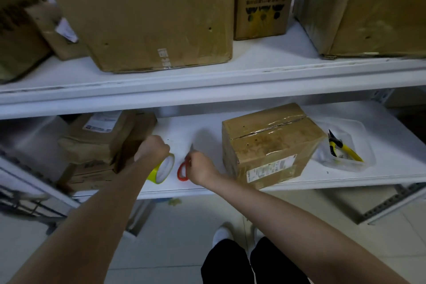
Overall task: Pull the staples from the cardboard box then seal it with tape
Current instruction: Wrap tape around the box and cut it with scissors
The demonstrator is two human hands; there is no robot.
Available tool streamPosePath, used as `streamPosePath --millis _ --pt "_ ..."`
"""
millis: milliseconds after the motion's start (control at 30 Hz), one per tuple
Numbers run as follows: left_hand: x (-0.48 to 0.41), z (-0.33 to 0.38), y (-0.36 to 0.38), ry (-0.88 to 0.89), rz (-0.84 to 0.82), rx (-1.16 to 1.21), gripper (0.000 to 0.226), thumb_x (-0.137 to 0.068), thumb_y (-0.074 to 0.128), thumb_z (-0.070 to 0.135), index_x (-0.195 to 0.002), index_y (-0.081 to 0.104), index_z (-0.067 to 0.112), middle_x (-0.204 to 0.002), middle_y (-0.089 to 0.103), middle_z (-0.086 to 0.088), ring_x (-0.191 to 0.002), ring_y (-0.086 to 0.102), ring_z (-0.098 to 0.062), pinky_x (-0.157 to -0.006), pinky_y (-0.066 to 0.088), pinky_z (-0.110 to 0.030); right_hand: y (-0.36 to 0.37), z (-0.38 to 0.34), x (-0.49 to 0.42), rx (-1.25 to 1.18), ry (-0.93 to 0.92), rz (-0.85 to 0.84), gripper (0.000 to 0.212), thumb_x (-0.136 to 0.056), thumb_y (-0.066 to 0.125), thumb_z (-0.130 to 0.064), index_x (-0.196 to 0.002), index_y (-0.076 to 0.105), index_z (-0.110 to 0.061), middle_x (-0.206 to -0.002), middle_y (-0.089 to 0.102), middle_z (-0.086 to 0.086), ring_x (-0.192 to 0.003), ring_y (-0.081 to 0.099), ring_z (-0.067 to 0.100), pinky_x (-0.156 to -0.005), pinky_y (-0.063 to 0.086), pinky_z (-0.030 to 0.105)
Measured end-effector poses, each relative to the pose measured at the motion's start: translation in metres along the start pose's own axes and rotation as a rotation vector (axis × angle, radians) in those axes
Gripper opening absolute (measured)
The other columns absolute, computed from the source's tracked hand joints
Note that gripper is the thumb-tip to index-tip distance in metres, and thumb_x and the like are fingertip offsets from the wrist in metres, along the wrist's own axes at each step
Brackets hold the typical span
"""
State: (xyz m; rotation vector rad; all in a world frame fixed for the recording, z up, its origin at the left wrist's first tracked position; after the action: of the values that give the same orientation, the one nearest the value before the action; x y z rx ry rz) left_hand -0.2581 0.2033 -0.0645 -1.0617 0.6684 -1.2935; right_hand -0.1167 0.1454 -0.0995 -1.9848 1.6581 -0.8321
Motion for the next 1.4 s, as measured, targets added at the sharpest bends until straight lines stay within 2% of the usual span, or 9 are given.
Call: streamPosePath --millis 200,333,467,600,800,1000,1100,1233,1400 --pt "0.076 0.013 -0.010 0.172 0.089 0.381 0.027 -0.084 0.059 0.005 -0.063 0.054 0.021 -0.075 0.060 -0.001 -0.073 0.056 -0.017 -0.068 0.037 -0.020 -0.028 -0.010 0.036 -0.284 0.123 0.149 0.028 -0.097 0.041 -0.015 -0.110 0.057 0.003 -0.111 0.062 0.022 -0.106 0.057 0.036 -0.085 0.045 0.035" --pt "0.126 0.017 -0.024 0.261 0.136 0.529 0.029 -0.086 0.059 0.003 -0.064 0.054 0.020 -0.068 0.058 0.008 -0.063 0.053 -0.007 -0.058 0.036 -0.009 -0.052 -0.011 0.076 -0.512 0.152 0.286 0.034 -0.094 0.052 -0.030 -0.112 0.052 0.000 -0.102 0.064 0.013 -0.101 0.058 0.027 -0.085 0.043 0.031" --pt "0.159 0.024 -0.029 0.341 0.121 0.598 0.026 -0.086 0.060 0.002 -0.066 0.057 0.018 -0.066 0.060 0.002 -0.057 0.055 -0.010 -0.062 0.045 -0.021 -0.070 -0.004 0.109 -0.634 0.130 0.357 0.040 -0.088 0.064 -0.025 -0.119 0.050 -0.003 -0.091 0.067 0.007 -0.091 0.064 0.021 -0.085 0.049 0.031" --pt "0.181 0.050 -0.030 0.402 0.040 0.620 0.019 -0.085 0.062 0.004 -0.069 0.059 0.013 -0.061 0.058 -0.008 -0.055 0.053 -0.020 -0.059 0.044 -0.025 -0.096 0.002 0.126 -0.602 0.053 0.402 0.012 -0.082 0.071 -0.020 -0.072 0.064 -0.018 -0.069 0.068 0.004 -0.074 0.069 0.026 -0.079 0.057 0.043" --pt "0.185 0.081 -0.024 0.401 -0.063 0.510 0.018 -0.084 0.066 0.021 -0.067 0.063 0.025 -0.064 0.065 -0.005 -0.061 0.059 -0.020 -0.071 0.052 -0.033 -0.138 0.015 0.146 -0.533 -0.041 0.386 0.032 -0.086 0.069 -0.012 -0.057 0.060 -0.021 -0.058 0.064 0.001 -0.061 0.064 0.020 -0.075 0.055 0.039" --pt "0.184 0.119 -0.019 0.446 -0.123 0.336 0.036 -0.083 0.070 0.032 -0.116 0.060 0.022 -0.112 0.053 0.010 -0.102 0.058 -0.015 -0.083 0.047 -0.026 -0.163 0.052 0.151 -0.654 0.038 0.440 0.024 -0.085 0.070 -0.006 -0.064 0.062 -0.013 -0.063 0.065 0.005 -0.049 0.062 0.011 -0.055 0.053 0.024" --pt "0.181 0.142 -0.019 0.517 -0.138 0.196 0.010 -0.084 0.068 0.032 -0.089 0.067 0.023 -0.102 0.059 0.008 -0.107 0.058 -0.017 -0.092 0.046 -0.031 -0.173 0.057 0.149 -0.650 0.051 0.469 0.022 -0.084 0.071 -0.007 -0.065 0.063 -0.013 -0.062 0.066 0.003 -0.051 0.064 0.011 -0.060 0.054 0.027" --pt "0.170 0.151 -0.017 0.421 -0.193 -0.074 0.040 -0.086 0.061 0.046 -0.056 0.054 0.020 -0.062 0.052 0.000 -0.068 0.053 -0.018 -0.067 0.043 -0.032 -0.188 0.060 0.143 -0.669 0.043 0.528 0.014 -0.083 0.073 -0.011 -0.070 0.068 -0.011 -0.067 0.070 0.007 -0.056 0.066 0.014 -0.061 0.056 0.028" --pt "0.165 0.173 -0.029 0.523 -0.212 0.001 0.034 -0.089 0.061 0.040 -0.084 0.072 0.008 -0.087 0.066 -0.006 -0.088 0.060 -0.021 -0.077 0.046 -0.033 -0.208 0.061 0.135 -0.692 0.040 0.577 0.015 -0.084 0.072 -0.009 -0.070 0.065 -0.010 -0.068 0.068 0.007 -0.051 0.064 0.008 -0.050 0.050 0.019"
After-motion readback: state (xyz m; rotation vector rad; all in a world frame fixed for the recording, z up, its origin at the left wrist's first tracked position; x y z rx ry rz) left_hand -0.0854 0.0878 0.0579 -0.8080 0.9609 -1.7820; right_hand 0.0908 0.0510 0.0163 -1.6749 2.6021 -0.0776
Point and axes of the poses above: each hand's wrist, its own x-axis away from the middle knuckle, its own y-axis out of the palm, z = x × y, the point moved 10 cm from there along -x, towards the middle knuckle
